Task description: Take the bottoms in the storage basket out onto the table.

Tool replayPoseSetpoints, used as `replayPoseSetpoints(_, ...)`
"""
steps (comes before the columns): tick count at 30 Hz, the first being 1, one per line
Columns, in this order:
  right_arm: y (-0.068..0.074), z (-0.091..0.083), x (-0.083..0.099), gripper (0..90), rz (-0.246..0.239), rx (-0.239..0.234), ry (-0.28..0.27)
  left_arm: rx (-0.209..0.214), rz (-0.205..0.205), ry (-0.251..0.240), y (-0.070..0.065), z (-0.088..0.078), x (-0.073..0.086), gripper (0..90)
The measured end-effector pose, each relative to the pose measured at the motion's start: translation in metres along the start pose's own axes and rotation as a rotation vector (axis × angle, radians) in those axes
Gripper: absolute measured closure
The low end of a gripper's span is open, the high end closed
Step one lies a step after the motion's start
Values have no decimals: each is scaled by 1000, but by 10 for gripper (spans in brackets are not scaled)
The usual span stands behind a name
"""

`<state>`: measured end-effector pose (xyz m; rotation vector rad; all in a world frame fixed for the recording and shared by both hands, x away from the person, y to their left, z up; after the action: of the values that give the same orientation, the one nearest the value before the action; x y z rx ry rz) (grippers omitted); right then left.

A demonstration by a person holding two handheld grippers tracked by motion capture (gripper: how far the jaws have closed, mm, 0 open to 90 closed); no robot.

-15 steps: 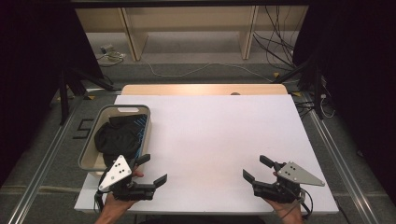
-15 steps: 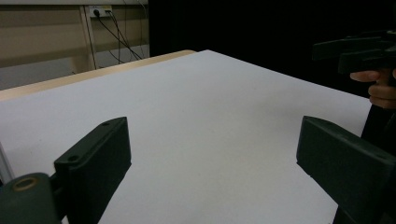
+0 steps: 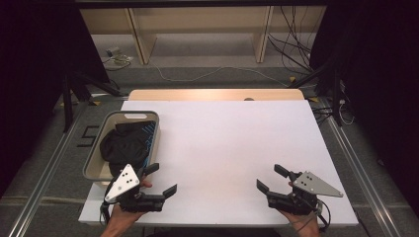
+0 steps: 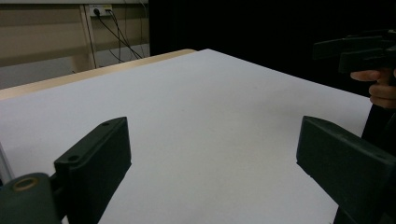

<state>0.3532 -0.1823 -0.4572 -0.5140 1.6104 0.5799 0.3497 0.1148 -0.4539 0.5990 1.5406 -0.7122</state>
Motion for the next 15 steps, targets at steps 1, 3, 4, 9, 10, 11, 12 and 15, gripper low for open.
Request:
replayPoseSetpoints(1,0,0,0,223,-1,1,1,0,-1,1,0,0,0,99)
replayPoseSetpoints(3,0,0,0,224,2,1,0,-1,-1,1,0,1,0,99)
replayPoseSetpoints(4,0,0,-1,225,-3,1,-4,-1,1,2,-1,1,0,98)
replayPoseSetpoints(9,1,0,-1,226,-3,5,-7,-12,3,11,0,3,1,98)
replayPoseSetpoints(10,1,0,-1,226,-5,6,-6,-22,4,14,1,3,1,99)
replayPoseSetpoints(11,1,0,-1,227,-6,6,-6,-33,-1,10,2,3,0,99)
replayPoseSetpoints(12,1,0,-1,227,-6,5,-6,-42,3,8,4,4,-1,99)
replayPoseSetpoints(15,1,0,-1,229,-9,6,-8,-69,-3,-5,8,6,-5,99)
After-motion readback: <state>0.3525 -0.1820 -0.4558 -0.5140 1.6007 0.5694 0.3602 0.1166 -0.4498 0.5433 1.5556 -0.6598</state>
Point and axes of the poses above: each handheld gripper's, and its own axes: z roughly forward along the jaws, x roughly out of its underside, y roughly to its left, the point moved 10 cm from there along z, roughly forward along the jaws, and after that the axes turned 11 degrees about -y, right-handed, at the moved point
